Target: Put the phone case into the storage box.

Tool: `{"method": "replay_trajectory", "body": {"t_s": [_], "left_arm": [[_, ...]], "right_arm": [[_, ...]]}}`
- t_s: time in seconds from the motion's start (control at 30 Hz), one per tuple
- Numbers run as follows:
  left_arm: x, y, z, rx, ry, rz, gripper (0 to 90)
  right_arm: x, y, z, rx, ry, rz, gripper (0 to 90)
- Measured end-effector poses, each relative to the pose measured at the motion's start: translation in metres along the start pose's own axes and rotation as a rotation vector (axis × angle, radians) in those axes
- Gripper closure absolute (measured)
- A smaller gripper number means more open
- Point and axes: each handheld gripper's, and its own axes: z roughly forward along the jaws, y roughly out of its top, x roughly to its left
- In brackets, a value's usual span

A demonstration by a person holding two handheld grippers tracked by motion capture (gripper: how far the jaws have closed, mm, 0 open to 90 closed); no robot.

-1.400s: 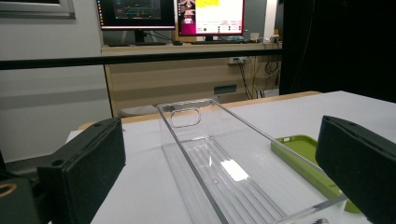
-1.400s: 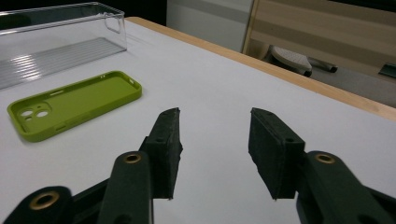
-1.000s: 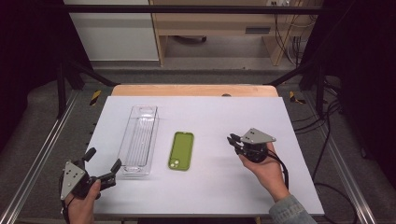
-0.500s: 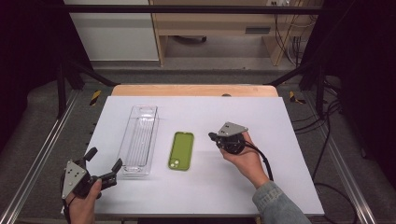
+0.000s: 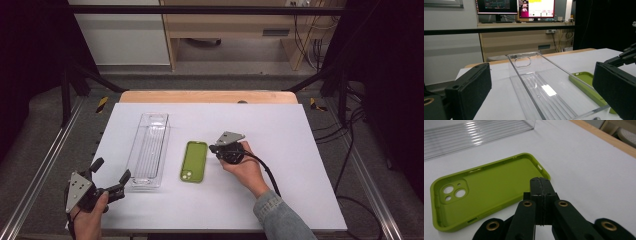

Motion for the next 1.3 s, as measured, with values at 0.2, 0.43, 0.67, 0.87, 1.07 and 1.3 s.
{"method": "replay_trajectory", "body": {"t_s": [0.2,0.43,0.67,0.87,1.07,1.3], "left_arm": [[0.0,0.0,-0.001,0.001,-0.001,0.0,1.7],[0.001,0.0,-0.001,0.001,0.004,-0.004,1.8],[0.001,0.0,-0.001,0.0,0.004,-0.01,1.9],[0.002,0.0,-0.001,-0.003,0.005,-0.016,1.9],[0.002,0.0,-0.001,-0.005,0.004,-0.019,1.9],[0.001,0.0,0.0,0.0,-0.002,-0.017,1.9]], "right_arm": [[0.005,0.005,0.018,0.025,0.019,0.004,90.0],[0.007,0.006,0.035,0.036,-0.001,-0.01,90.0],[0.009,0.014,0.047,0.069,-0.019,-0.041,90.0],[0.005,0.014,0.057,0.121,-0.043,-0.049,90.0],[0.004,0.018,0.057,0.162,-0.065,-0.066,90.0],[0.002,0.019,0.045,0.252,-0.083,-0.073,90.0]]}}
